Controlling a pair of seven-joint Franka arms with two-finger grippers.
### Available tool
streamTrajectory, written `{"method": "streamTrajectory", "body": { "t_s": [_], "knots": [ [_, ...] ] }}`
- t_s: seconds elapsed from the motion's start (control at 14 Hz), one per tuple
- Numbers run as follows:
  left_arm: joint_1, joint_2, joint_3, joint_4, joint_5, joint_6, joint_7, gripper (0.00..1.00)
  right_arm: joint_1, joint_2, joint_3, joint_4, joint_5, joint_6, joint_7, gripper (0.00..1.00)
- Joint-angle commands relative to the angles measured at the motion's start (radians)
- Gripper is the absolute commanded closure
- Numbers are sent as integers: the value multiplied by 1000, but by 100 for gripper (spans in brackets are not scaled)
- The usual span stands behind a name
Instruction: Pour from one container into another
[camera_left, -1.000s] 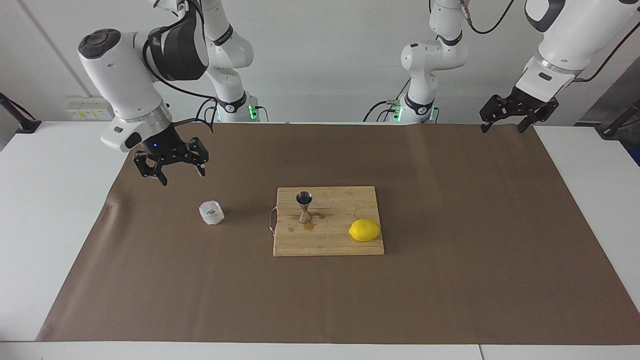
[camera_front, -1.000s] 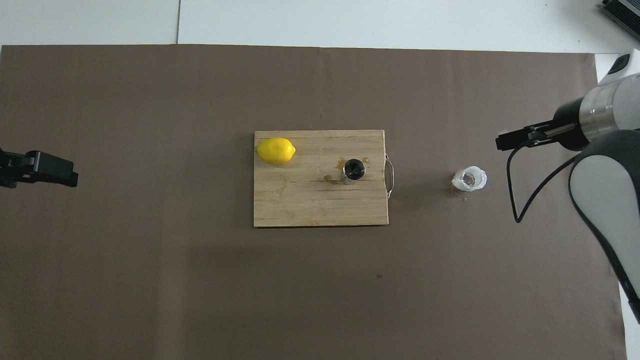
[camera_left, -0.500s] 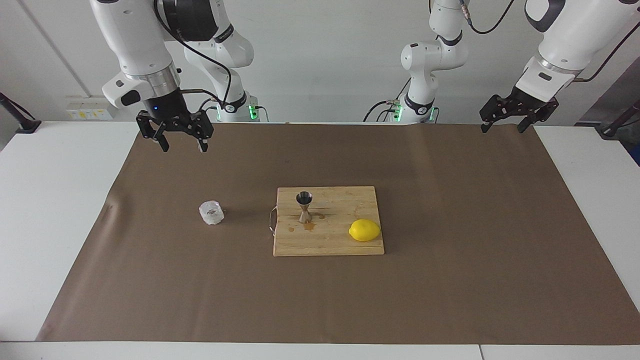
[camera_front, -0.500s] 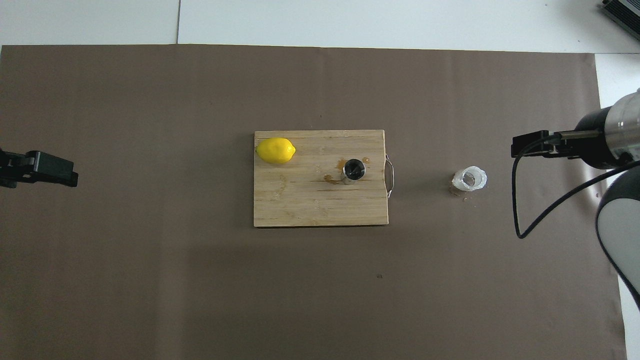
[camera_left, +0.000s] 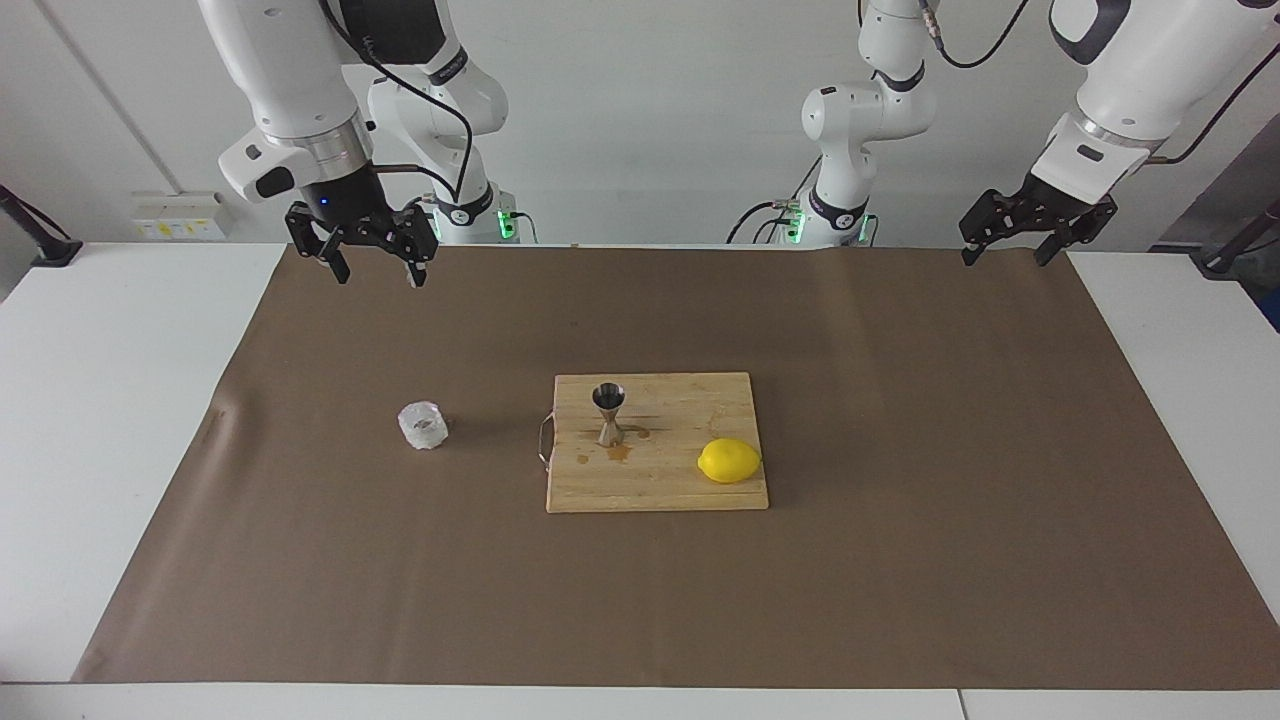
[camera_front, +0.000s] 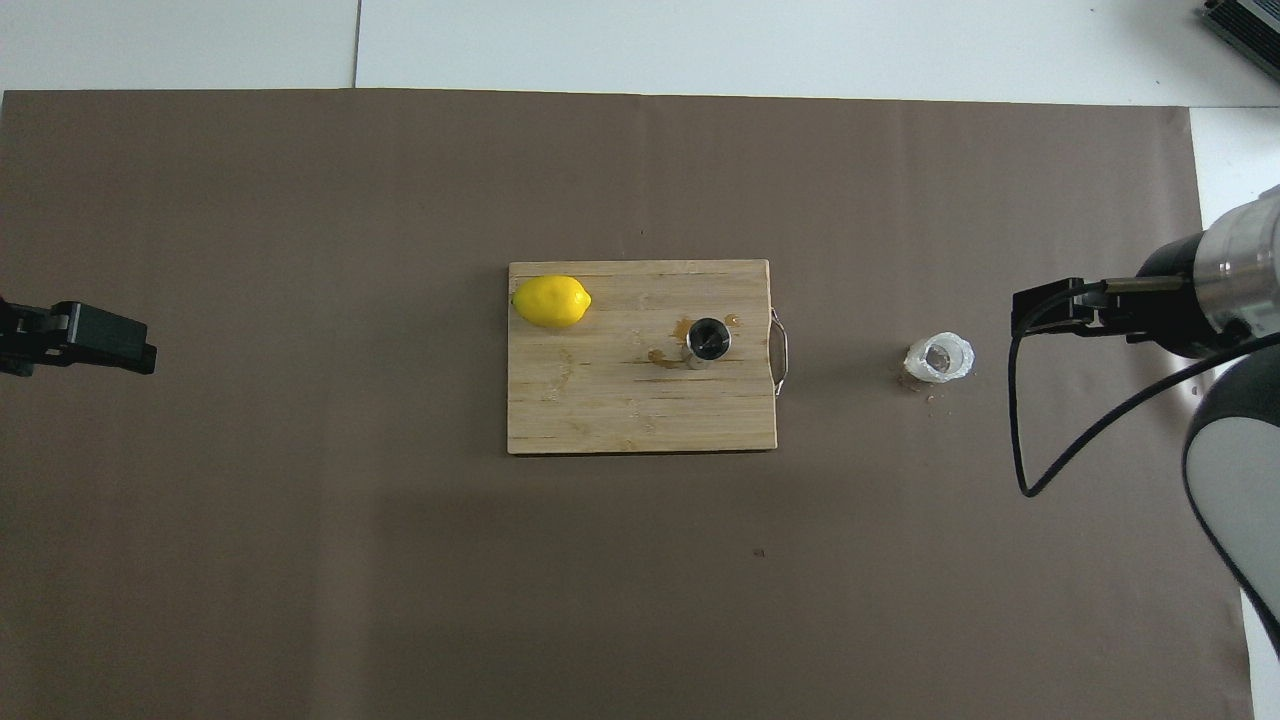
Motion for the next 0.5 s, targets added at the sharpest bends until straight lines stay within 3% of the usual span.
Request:
{"method": "streamTrajectory", "body": {
  "t_s": [0.0, 0.21, 0.43],
  "knots": [
    [8, -12, -5, -12, -5, -8, -5, 0, -4, 11, 6, 35, -8, -4, 21, 0],
    [8, -12, -3, -12, -5, -8, -5, 0, 21, 8, -9, 27, -10, -7, 38, 0],
    [8, -12, -5, -12, -5, -7, -5, 0, 82, -1, -82, 15, -13, -31, 41, 0]
  ]
}}
